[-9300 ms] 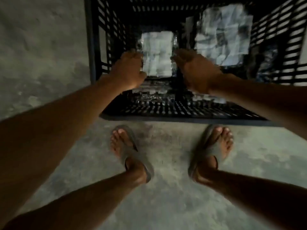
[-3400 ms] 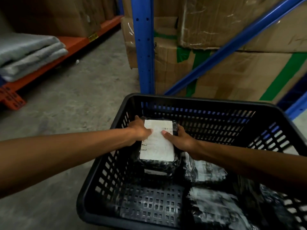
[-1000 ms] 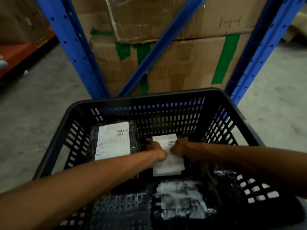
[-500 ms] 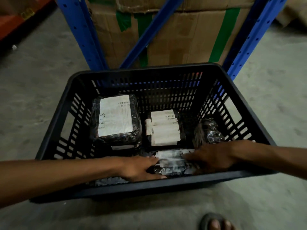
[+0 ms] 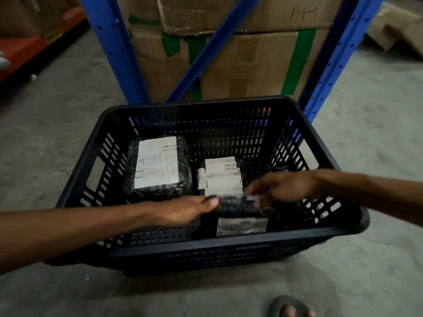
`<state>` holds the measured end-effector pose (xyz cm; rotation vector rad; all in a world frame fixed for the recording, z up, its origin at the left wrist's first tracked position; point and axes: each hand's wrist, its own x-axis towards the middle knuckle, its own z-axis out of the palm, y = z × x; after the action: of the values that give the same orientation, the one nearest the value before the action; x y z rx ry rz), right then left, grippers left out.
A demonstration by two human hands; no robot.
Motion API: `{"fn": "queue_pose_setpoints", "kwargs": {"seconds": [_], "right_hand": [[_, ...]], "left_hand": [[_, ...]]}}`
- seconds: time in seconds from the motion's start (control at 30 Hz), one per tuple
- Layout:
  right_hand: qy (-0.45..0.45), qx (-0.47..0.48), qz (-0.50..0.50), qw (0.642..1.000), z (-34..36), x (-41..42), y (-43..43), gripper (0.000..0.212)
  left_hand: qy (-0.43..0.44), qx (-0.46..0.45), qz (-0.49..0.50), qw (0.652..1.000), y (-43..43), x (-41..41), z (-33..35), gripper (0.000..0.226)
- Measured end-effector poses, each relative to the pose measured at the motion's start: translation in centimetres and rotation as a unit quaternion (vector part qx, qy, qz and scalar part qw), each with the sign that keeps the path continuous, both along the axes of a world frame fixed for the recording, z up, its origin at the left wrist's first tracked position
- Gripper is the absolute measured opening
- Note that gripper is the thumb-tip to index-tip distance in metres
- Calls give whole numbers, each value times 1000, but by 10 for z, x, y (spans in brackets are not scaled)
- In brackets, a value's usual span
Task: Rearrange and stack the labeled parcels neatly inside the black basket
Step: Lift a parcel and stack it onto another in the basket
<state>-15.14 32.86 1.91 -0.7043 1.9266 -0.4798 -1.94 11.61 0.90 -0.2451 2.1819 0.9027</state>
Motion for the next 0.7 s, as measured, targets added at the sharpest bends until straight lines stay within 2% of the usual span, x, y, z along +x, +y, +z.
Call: {"fn": "queue_pose_setpoints", "kwargs": {"seconds": [0.07,0.13,0.23,0.3,0.4,0.5,0.6,0.7], "right_hand": [[-55,-54,-124,989,10,-20,2,29],[-94,-71,-223,968,19,-35,-2,30],[-204,-112,-351,907,28,-47,-14,38],[-236,-176,-390,872,27,-54,-21,38],[-204,-239,-410,857,12,-64,-28,38],[-137,-231,-471,840,-6,-69,-39,28],[-84,-191,-516,831,-22,-72,-53,16],[-50,-167,-532,829,-42,-76,-64,32]], "left_hand": [[11,55,109,992,-2,-13,14,63],[-5,103,234,967,-8,-33,21,65],[-80,162,334,925,-17,-69,37,73],[-81,173,388,902,-17,-86,48,68],[-43,154,441,883,-16,-99,48,60],[-12,149,469,871,-10,-108,40,55],[2,117,436,892,6,-113,29,32],[38,80,412,907,16,-119,15,19]]}}
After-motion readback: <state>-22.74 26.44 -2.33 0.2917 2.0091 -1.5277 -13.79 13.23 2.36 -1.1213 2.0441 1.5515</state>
